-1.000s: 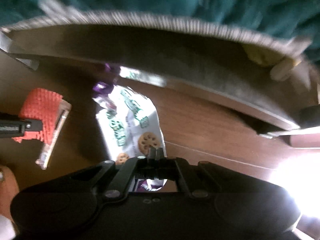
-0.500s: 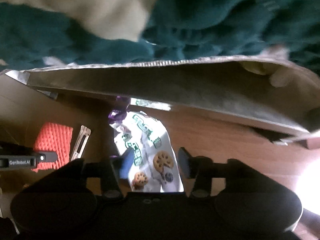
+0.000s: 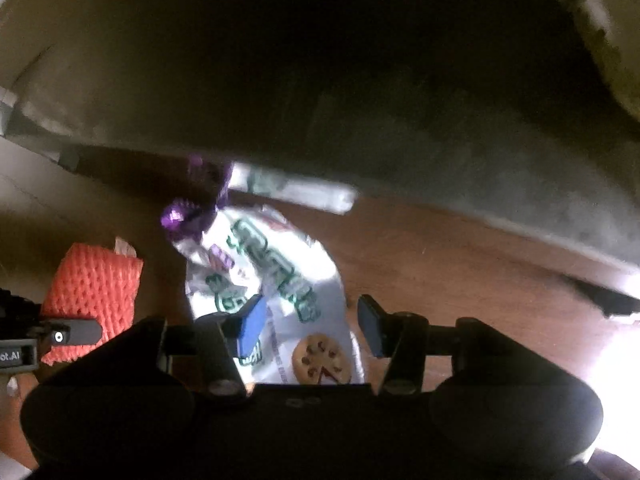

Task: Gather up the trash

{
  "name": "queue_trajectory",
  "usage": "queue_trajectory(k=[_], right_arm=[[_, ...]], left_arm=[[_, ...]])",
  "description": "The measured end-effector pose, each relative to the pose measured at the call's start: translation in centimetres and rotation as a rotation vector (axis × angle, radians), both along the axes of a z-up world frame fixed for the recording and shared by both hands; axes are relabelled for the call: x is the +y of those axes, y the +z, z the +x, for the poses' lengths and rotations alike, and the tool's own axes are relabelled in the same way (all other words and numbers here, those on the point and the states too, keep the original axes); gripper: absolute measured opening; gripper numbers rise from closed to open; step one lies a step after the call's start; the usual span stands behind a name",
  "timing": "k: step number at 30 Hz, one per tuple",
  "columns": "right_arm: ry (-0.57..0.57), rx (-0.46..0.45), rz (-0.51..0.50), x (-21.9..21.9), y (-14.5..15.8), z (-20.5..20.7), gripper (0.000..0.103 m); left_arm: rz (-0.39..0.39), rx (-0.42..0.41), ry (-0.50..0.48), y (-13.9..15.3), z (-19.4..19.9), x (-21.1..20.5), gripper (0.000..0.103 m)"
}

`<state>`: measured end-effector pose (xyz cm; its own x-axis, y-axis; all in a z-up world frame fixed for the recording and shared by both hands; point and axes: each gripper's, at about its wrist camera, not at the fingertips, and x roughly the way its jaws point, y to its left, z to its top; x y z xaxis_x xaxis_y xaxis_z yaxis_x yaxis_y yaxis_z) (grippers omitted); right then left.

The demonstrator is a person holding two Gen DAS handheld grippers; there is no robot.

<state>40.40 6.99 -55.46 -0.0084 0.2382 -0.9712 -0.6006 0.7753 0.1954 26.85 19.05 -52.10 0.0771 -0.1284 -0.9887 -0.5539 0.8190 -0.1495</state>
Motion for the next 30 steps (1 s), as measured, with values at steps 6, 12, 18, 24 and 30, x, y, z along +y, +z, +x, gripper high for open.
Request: queue_trajectory(k=[6, 12, 18, 24, 30], right_arm=[[0.051, -0.003, -0.05, 1.1, -0.1, -1.3, 0.0], [0.037, -0.03, -0.057, 0.8, 2.7, -4.4, 0.0], [0.044, -0.086, -0.092, 0.7, 8.6, -6.4, 0.0], [0.001, -0.176, -0.061, -0.6, 17.0, -9.0, 0.0], [-0.06, -0.26, -0.005, -3.6, 26.3, -11.3, 0.0]], left_arm=[[0.011, 0.005, 0.0, 0.2, -0.1, 0.1, 0.02], [0.023, 0.011, 0.016, 1.4, -0.3, 0.3, 0.02], [-0.022, 0.011, 0.049, 5.1, -0.9, -0.2, 0.02], [-0.027, -0.065, 0.014, 12.3, -2.0, -2.4, 0.02], [0.017, -0.159, -0.074, 20.2, -4.2, -4.3, 0.02]])
